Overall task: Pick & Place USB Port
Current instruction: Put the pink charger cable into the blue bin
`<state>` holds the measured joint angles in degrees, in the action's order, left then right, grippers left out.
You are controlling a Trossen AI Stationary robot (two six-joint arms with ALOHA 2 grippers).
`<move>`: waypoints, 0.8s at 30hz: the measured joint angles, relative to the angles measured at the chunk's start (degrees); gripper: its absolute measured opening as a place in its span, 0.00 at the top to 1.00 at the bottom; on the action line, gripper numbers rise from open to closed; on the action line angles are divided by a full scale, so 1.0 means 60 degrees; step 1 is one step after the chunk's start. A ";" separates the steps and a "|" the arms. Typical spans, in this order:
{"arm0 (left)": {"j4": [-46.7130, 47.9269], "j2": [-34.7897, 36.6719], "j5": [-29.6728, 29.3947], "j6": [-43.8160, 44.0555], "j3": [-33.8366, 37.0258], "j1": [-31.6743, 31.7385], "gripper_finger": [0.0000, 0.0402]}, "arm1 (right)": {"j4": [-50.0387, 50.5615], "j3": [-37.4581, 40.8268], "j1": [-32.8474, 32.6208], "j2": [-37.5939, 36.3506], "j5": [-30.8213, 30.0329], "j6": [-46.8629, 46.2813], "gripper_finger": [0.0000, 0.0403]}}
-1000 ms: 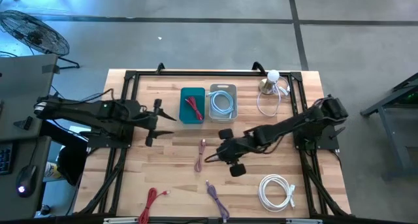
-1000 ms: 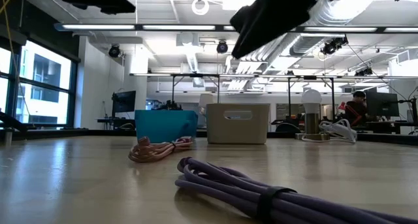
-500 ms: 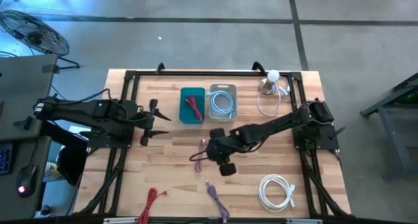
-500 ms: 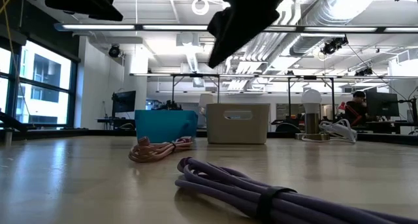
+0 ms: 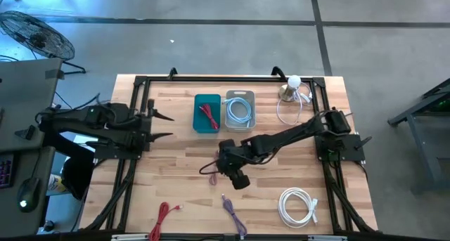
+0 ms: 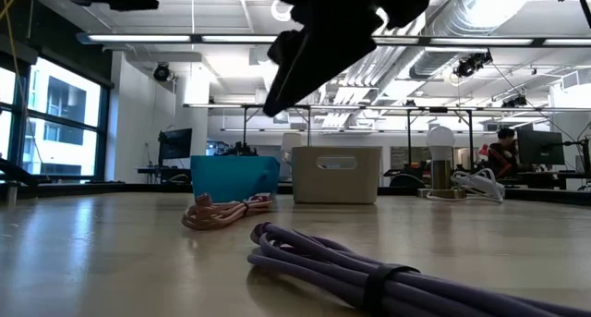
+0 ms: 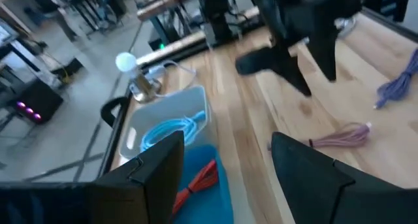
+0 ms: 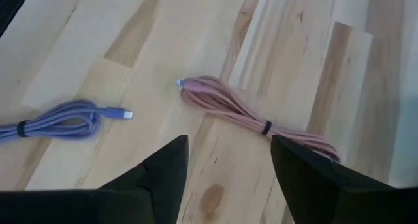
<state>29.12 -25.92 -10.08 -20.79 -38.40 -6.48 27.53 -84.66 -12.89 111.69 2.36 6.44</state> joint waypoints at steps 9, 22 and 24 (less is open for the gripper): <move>-0.0049 0.1156 -0.0785 0.0000 0.0872 0.0015 0.44 | 0.0107 -0.0201 0.0466 0.0556 0.0459 0.0873 0.48; -0.1373 0.1475 -0.0932 0.0394 0.1987 0.0015 0.44 | 0.0085 -0.0211 0.0534 0.0957 0.0361 0.2118 0.47; -0.1526 0.1474 -0.0942 0.0525 0.2080 0.0015 0.44 | 0.0076 -0.0211 0.0544 0.0957 0.0358 0.2326 0.47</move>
<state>19.97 -17.08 -15.73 -17.63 -25.92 -6.39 27.99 -85.93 -9.63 117.43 4.51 20.40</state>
